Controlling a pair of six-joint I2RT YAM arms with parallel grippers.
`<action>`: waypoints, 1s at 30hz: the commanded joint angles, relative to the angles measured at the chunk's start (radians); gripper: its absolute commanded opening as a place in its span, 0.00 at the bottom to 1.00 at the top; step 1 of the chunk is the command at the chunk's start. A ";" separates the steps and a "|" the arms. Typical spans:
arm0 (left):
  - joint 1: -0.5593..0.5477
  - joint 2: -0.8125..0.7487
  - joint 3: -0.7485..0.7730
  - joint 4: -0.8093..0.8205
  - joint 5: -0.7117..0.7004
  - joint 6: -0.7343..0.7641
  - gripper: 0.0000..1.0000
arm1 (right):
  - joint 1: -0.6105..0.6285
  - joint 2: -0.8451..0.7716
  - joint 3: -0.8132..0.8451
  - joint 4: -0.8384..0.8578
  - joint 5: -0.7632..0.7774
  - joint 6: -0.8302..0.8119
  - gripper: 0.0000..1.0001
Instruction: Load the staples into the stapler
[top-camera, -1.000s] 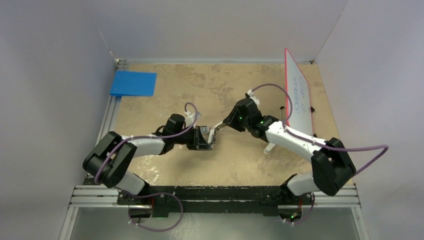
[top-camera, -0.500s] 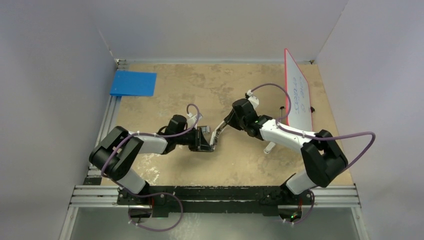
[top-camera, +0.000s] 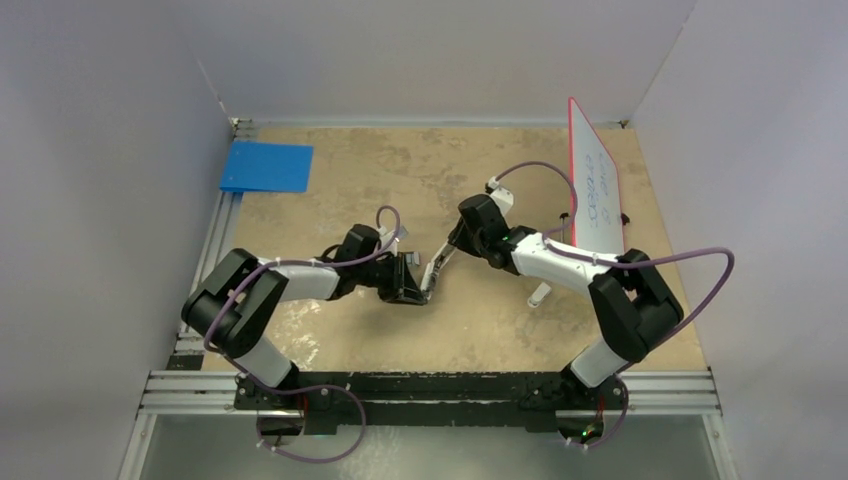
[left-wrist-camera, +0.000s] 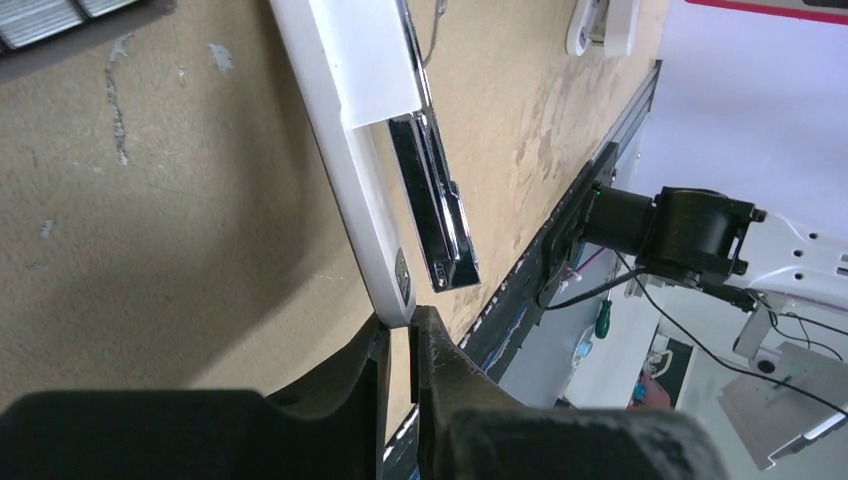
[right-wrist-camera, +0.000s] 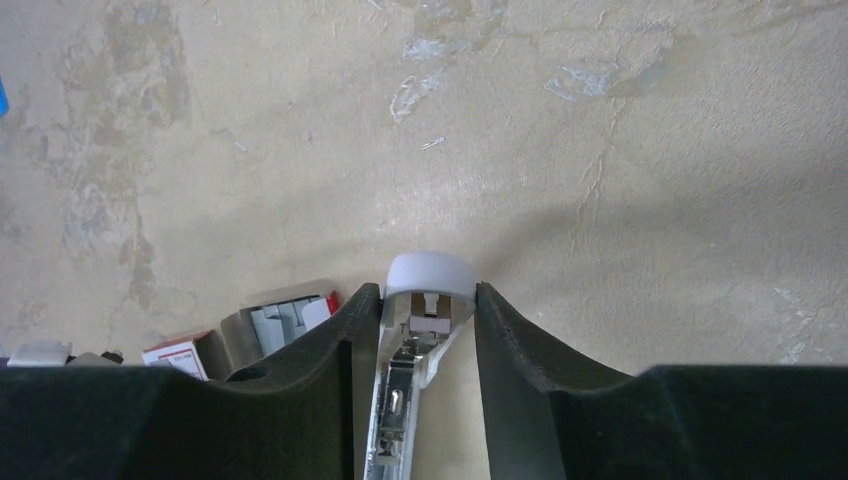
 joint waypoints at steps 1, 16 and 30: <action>-0.012 0.041 0.016 -0.117 -0.034 0.008 0.10 | -0.009 0.008 -0.013 -0.029 0.040 -0.072 0.43; -0.012 0.052 0.050 -0.109 -0.060 -0.054 0.08 | 0.030 -0.048 -0.099 0.110 -0.117 -0.003 0.66; 0.024 0.071 0.040 -0.061 -0.018 -0.071 0.02 | 0.039 -0.068 -0.143 0.232 -0.088 -0.022 0.61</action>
